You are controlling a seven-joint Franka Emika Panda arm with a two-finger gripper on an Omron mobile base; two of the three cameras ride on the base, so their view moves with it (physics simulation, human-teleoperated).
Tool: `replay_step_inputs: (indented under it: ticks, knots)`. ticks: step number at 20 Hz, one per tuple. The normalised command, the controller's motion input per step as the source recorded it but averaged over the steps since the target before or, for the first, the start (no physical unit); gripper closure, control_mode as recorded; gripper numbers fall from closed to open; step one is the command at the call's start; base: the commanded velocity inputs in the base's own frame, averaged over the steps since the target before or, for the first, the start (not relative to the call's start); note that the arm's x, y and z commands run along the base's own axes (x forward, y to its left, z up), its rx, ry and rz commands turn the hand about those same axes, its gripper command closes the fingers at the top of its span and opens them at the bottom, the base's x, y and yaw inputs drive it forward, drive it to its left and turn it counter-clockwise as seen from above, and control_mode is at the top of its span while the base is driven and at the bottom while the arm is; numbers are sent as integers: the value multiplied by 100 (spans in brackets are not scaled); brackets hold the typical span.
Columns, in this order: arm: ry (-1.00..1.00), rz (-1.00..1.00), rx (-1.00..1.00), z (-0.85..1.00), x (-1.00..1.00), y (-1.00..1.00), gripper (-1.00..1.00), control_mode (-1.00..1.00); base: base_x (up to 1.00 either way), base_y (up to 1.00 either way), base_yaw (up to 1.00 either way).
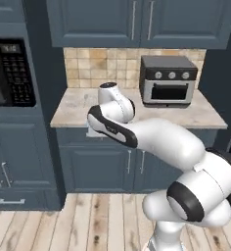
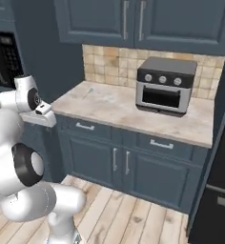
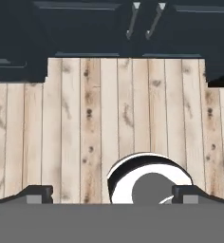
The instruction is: Organize the utensils by type. Pick up the wooden spoons from the counter and place them in the open cabinet. Then pick up the metallic utensils from the counter and place them in the open drawer.
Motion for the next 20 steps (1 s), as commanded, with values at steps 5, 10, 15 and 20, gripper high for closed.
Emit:
replay_step_inputs:
  ticks: [5, 10, 15, 20]
  knots:
    - [0, 0, 0, 0, 0, 0, -100, 100, 60, 44, -74]
    - [0, 0, 0, 0, 0, 0, -100, 100, 70, 56, -32]
    - [0, 0, 0, 0, 0, 0, -100, 100, 62, 55, -8]
    - [0, 0, 0, 0, 0, 0, -100, 100, 53, 48, 17]
